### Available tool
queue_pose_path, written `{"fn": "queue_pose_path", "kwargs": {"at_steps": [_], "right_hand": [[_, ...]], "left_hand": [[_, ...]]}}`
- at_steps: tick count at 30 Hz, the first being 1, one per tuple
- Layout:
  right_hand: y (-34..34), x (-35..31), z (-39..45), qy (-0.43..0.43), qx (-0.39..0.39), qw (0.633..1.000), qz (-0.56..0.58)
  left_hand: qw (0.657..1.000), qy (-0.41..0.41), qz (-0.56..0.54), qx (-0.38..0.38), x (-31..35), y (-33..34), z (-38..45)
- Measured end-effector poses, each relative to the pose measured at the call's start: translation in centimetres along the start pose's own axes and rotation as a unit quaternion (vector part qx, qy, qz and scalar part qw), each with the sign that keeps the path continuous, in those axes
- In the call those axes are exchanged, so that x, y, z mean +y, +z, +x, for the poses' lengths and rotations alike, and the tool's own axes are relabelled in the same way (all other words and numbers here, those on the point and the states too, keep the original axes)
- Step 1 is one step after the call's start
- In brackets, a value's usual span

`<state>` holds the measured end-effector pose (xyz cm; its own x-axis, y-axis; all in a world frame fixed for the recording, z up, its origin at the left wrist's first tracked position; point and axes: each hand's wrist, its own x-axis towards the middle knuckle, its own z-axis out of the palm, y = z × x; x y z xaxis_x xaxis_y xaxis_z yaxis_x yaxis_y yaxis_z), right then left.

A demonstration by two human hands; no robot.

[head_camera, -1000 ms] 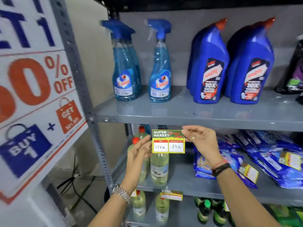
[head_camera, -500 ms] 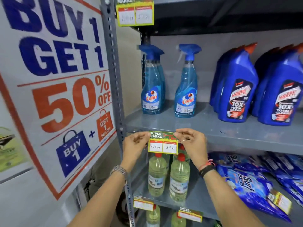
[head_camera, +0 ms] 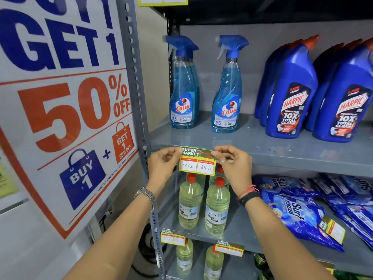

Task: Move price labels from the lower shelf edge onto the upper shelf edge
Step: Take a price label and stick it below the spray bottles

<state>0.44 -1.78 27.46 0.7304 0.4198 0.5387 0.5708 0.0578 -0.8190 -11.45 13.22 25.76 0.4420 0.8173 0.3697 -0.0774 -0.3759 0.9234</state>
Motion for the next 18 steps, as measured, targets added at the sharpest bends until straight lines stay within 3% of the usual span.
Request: {"fn": "queue_pose_path", "kwargs": {"at_steps": [7,11,15,18], "right_hand": [[1.2,-0.2,-0.4,-0.058,0.057,0.991,-0.107],[1.5,-0.1,-0.3,-0.124,0.077,0.946,-0.291],[2.3,-0.9,1.6,-0.134,-0.010,0.925,-0.356],[2.7,-1.2,2.2,-0.101,-0.051,0.931,-0.348]], "left_hand": [[0.998,0.022,0.056,0.030,0.9,-0.1,-0.1],[0.959,0.171,0.215,0.069,1.1,-1.1,0.0],[0.905,0.309,0.287,-0.056,2.4,-0.4,1.5],[0.915,0.276,0.261,-0.136,2.3,0.1,2.8]]}}
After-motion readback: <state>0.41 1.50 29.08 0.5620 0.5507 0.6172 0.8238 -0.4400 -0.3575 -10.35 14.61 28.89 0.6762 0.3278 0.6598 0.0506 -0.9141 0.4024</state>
